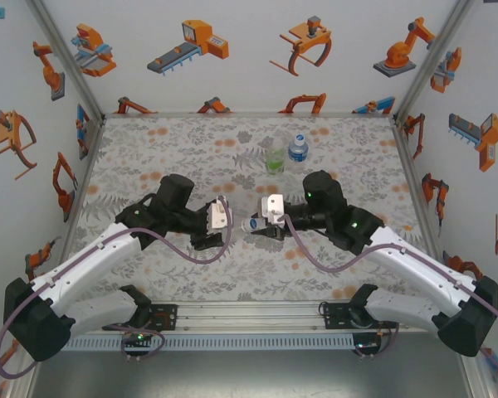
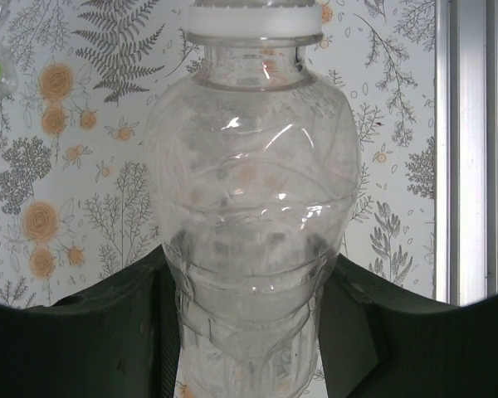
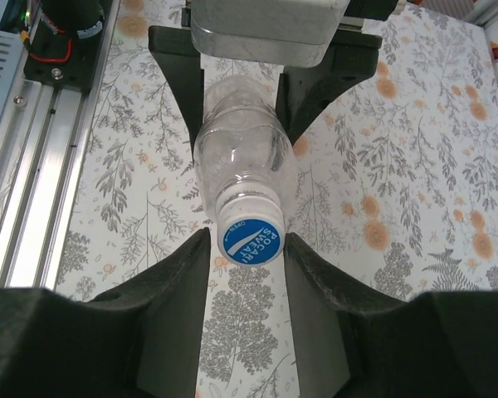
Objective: Screw on the bottle caps
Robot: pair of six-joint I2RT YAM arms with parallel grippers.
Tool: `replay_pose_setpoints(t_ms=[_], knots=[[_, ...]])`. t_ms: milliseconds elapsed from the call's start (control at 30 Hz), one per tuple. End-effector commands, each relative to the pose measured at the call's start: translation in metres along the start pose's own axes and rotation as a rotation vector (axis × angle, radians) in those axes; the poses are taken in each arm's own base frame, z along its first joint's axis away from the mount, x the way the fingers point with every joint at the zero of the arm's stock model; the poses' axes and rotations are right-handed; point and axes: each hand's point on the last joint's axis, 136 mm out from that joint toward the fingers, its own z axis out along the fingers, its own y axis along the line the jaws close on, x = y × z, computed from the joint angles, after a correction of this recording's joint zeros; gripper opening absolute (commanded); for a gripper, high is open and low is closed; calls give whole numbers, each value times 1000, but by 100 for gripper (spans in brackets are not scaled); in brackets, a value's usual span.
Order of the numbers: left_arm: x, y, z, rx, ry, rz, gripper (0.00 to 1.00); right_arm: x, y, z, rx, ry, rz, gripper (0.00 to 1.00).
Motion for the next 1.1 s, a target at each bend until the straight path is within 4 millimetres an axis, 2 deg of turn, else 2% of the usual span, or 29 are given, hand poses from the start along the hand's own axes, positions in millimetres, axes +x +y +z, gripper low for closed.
replay_pose_setpoints(t_ms=[0,233,300,400,500,567,700,800,833,933,1067], knots=[[-16,0,-5,16,-43,36,0,-8,-3,2,8,-45,-14,38],[-16,0,-4,13,-40,35,0,-5,-5,3,24,-54,57,21],[-16,1,-4,10,-38,37,0,-6,-10,4,49,-69,151,12],[-13,5,-4,-14,-22,30,0,-5,-23,7,97,-89,424,0],[-9,15,-4,-64,6,23,0,10,-41,10,192,-75,830,0],[-7,20,-4,-92,16,22,0,27,-51,11,272,-55,1135,0],[-7,23,-4,-113,15,22,0,53,-53,25,314,-58,1638,0],[-6,25,-3,-118,20,20,0,82,-44,37,359,-4,1954,2],[-6,25,-3,-119,20,18,0,87,-42,40,356,0,2008,4],[-5,24,-3,-116,20,17,0,93,-43,42,386,1,2004,5],[-7,24,-3,-113,16,18,0,85,-49,36,406,-9,1943,15]])
